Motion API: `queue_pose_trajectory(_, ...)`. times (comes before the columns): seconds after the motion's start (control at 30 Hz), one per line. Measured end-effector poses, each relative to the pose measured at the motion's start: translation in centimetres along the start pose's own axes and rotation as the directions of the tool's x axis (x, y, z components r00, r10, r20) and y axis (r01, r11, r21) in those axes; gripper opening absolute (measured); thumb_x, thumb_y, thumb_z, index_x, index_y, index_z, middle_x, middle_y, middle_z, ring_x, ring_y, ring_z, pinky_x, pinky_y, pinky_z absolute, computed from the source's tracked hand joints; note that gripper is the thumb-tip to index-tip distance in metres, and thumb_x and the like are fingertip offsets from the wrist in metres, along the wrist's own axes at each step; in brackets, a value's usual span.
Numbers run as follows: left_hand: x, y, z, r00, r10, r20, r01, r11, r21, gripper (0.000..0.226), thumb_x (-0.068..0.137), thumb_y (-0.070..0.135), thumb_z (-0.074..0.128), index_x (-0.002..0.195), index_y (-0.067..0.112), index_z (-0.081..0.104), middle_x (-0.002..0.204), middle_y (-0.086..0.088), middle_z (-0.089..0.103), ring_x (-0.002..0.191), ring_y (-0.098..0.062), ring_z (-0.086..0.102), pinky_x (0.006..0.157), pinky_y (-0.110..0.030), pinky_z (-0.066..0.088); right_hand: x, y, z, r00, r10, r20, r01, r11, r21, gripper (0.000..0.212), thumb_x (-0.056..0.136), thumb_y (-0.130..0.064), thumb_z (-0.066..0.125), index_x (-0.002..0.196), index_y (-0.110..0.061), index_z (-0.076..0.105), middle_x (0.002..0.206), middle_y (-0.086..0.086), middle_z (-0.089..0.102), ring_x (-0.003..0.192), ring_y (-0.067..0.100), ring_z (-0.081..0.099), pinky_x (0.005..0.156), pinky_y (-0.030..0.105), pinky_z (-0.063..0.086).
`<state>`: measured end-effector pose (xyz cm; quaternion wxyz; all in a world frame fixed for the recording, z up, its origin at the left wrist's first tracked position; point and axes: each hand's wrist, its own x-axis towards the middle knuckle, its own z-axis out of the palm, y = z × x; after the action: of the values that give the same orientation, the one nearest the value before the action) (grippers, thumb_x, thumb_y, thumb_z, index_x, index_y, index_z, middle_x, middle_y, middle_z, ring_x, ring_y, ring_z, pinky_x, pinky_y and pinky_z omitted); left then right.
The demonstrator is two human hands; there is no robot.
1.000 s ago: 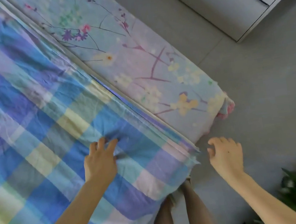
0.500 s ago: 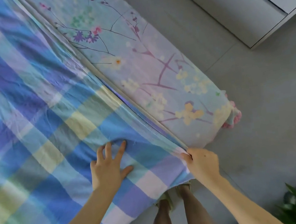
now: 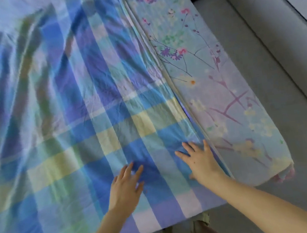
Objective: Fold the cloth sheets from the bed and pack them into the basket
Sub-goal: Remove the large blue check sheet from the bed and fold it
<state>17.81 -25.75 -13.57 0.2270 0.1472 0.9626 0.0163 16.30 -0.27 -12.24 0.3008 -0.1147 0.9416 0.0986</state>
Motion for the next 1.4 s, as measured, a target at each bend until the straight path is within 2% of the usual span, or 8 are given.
queue_pose_trajectory(0.07,-1.2,-3.6,-0.3,0.98,-0.197,-0.003,0.197,0.979,-0.059,0.047,0.088,0.037,0.048,0.134,0.027,0.052,0.14,-0.008,0.049,0.125,-0.033,0.049,0.087,-0.045,0.052,0.3,-0.8,-2.9,0.994,0.111,0.017,-0.111,0.993,0.028,0.039,0.064,-0.032,0.082,0.099,-0.018,0.073,0.092,0.014,0.071,0.083,0.021,0.069,0.08,0.037,0.049)
queue_pose_trajectory(0.13,-3.8,-8.2,-0.1,0.929,-0.365,0.063,0.37,0.92,-0.126,0.049,0.096,0.034,0.044,0.145,0.027,0.036,0.15,-0.007,0.033,0.135,-0.031,0.035,0.101,-0.04,0.04,0.8,-3.8,-5.8,0.996,0.025,-0.086,-0.018,0.997,0.073,0.028,0.04,-0.019,0.092,0.057,-0.013,0.07,0.056,0.008,0.066,0.053,0.019,0.066,0.056,0.025,0.048)
queue_pose_trajectory(0.27,-9.3,-16.0,0.1,0.832,-0.552,0.046,0.545,0.801,-0.25,0.047,0.094,0.033,0.047,0.138,0.019,0.047,0.141,-0.014,0.045,0.122,-0.038,0.046,0.097,-0.042,0.042,1.7,-11.6,-10.7,0.978,-0.209,-0.026,0.21,0.975,0.067,0.02,0.086,-0.005,0.054,0.101,-0.014,0.064,0.103,0.007,0.068,0.1,0.026,0.064,0.065,0.024,0.033)
queue_pose_trajectory(0.4,-15.3,-24.5,0.3,0.704,-0.71,-0.001,0.645,0.64,-0.417,0.035,0.085,0.013,0.063,0.118,0.006,0.064,0.113,-0.024,0.061,0.102,-0.045,0.057,0.085,-0.046,0.047,3.5,-23.3,-14.8,0.929,-0.356,-0.1,0.364,0.928,0.082,0.016,0.09,-0.007,0.049,0.077,-0.015,0.055,0.093,0.008,0.066,0.088,0.027,0.062,0.057,0.026,0.036)
queue_pose_trajectory(0.63,-21.6,-44.1,-1.4,0.508,-0.861,0.028,0.669,0.374,-0.643,0.027,0.088,0.012,0.059,0.112,0.004,0.065,0.107,-0.023,0.065,0.102,-0.039,0.059,0.086,-0.042,0.045,8.8,-44.4,-23.9,0.937,-0.303,-0.17,0.34,0.901,0.268,0.029,0.094,-0.022,0.043,0.116,-0.02,0.061,0.122,0.007,0.062,0.114,0.028,0.056,0.086,0.03,0.045)
queue_pose_trajectory(0.93,-16.8,-63.4,-3.7,0.483,-0.859,0.17,0.57,0.161,-0.806,0.013,0.091,0.012,0.051,0.09,0.005,0.061,0.099,-0.021,0.066,0.095,-0.035,0.06,0.076,-0.034,0.042,18.5,-57.4,-31.7,0.983,-0.163,-0.082,0.18,0.939,0.292,0.043,0.092,-0.026,0.05,0.135,-0.021,0.045,0.135,0.007,0.052,0.124,0.026,0.048,0.099,0.033,0.041)
queue_pose_trajectory(1.07,-10.8,-68.6,-4.6,0.479,-0.842,0.248,0.496,0.026,-0.868,0.027,0.093,0.018,0.048,0.115,0.007,0.06,0.112,-0.013,0.065,0.101,-0.03,0.059,0.084,-0.033,0.044,24.5,-59.5,-35.1,0.988,-0.123,-0.095,0.142,0.961,0.236,0.05,0.095,-0.034,0.048,0.141,-0.021,0.034,0.14,0.005,0.043,0.128,0.025,0.043,0.101,0.032,0.038)
queue_pose_trajectory(1.4,4.7,-79.8,-12.8,0.547,-0.823,-0.155,0.358,0.397,-0.845,0.025,0.091,0.007,0.051,0.105,0.012,0.071,0.105,-0.012,0.068,0.098,-0.03,0.061,0.075,-0.031,0.041,44.3,-61.6,-46.7,0.969,-0.025,-0.244,0.053,0.992,0.111,0.068,0.093,-0.048,0.048,0.149,-0.03,0.014,0.157,0.008,0.015,0.141,0.035,0.018,0.111,0.044,0.028)
